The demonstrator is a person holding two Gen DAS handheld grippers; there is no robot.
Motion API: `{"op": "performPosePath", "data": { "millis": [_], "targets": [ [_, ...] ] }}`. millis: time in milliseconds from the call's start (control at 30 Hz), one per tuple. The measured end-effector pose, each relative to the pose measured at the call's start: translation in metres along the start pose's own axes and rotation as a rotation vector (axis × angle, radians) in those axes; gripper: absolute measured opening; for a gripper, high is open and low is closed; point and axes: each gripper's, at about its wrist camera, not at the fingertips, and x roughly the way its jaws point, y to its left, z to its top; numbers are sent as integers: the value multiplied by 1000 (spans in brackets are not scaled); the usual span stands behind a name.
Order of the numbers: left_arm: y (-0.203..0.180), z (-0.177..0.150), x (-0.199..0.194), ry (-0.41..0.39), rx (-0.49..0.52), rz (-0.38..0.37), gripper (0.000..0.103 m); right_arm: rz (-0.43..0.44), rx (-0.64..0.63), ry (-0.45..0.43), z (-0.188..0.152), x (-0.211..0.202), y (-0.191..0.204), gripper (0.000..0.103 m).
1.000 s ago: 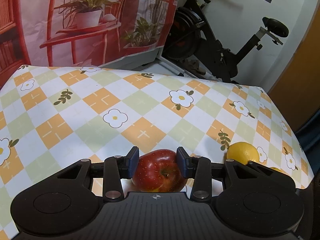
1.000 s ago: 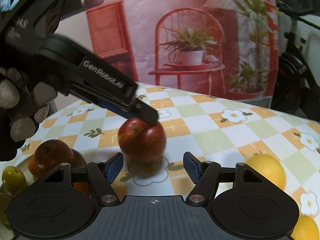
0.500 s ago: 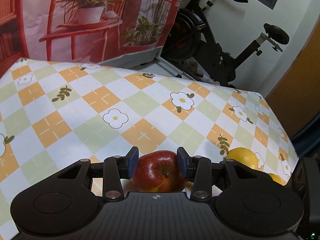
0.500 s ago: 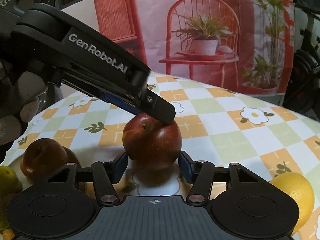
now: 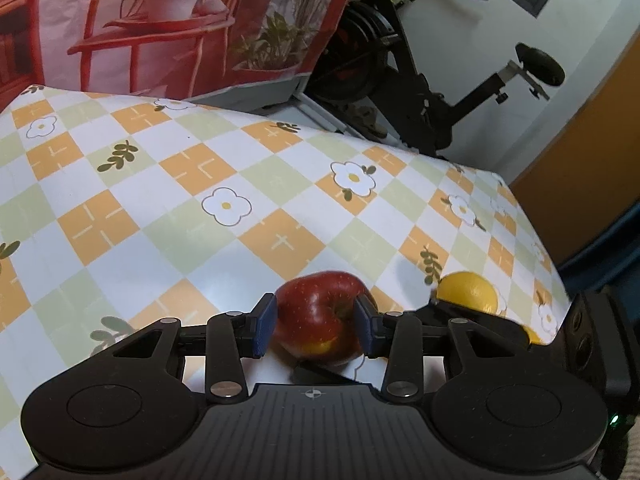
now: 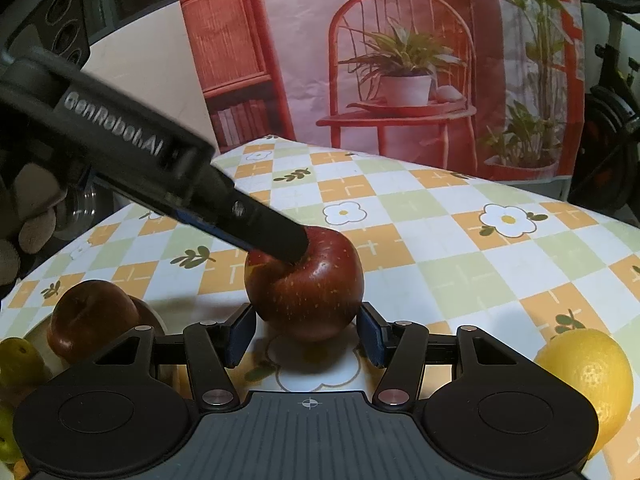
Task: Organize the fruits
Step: 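Lift the bright red apple with both tools and carry it toward the plate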
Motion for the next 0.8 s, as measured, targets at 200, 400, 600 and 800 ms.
{"op": "performPosePath", "data": {
  "millis": [200,400,600,800],
  "targets": [
    [-4,-1,1,-1,19,1,44,-7,17,-9,-2,-3,-1,51],
    [-10,-7,-3,-1,37,24,44,-8,25,-17,-6,-8,0,52],
    [-11,-11,-8,6,24,24,44,20,35,-17,-10,-17,-1,52],
    [-18,-15,-15,7,43,15,44,26,32,-27,-13,-29,1,52]
  ]
}}
